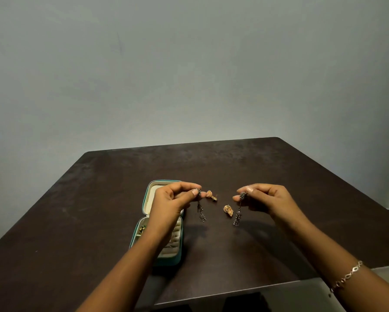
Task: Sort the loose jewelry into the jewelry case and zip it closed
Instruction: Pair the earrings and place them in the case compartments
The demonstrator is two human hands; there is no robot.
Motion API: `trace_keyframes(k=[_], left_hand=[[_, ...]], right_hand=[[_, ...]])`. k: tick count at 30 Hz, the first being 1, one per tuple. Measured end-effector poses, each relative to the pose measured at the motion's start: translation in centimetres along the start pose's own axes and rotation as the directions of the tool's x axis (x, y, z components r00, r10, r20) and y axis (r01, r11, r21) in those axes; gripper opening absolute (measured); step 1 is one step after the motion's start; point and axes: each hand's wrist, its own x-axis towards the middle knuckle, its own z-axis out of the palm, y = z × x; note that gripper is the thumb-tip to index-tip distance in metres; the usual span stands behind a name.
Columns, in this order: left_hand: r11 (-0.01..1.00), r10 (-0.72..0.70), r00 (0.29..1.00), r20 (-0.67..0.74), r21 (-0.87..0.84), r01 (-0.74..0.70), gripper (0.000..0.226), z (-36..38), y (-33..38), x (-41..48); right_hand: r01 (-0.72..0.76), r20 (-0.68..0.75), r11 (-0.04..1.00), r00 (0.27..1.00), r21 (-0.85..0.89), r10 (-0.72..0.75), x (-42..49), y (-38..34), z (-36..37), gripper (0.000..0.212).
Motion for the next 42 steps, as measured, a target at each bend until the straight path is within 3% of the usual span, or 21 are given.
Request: trace_keyframes(k=[5, 12, 25, 38, 42], left_hand=[[0.999, 0.044, 0.998, 0.034, 0.026, -0.044, 0.010, -1.5, 0.9, -0.7], [0.993, 0.027, 0.999, 0.035, 0.115, -0.031, 0.009, -3.8, 2.3, -0.9], [0.983, -0.109, 0.986, -0.129, 0.131, 0.126, 0.011, -8.2, 2.7, -2.3], [0.940, -0.231, 0.965, -0.127, 0.225, 0.255, 0.013, -8.9, 2.4, -2.0], [0.920, -0.278, 0.954, -0.111, 0.255, 0.298, 0.011, -8.9, 2.3, -2.1]], right_hand=[[0.112, 0.030, 0.991, 0.993, -0.076, -0.110, -0.4, -0.4, 0.8, 0.010], [0.177, 0.076, 0.983, 0.982, -0.050, -0.173, -0.4, -1.5, 3.0, 0.010], [0.130, 0.219, 0.977, 0.962, 0.167, -0.166, -0.1, -1.8, 11.5, 0.011], [0.060, 0.314, 0.980, 0.942, 0.188, -0.118, -0.4, 0.3, 14.4, 0.009], [0.083, 0.327, 0.990, 0.938, 0.110, -0.116, -0.5, 0.8, 14.6, 0.012]])
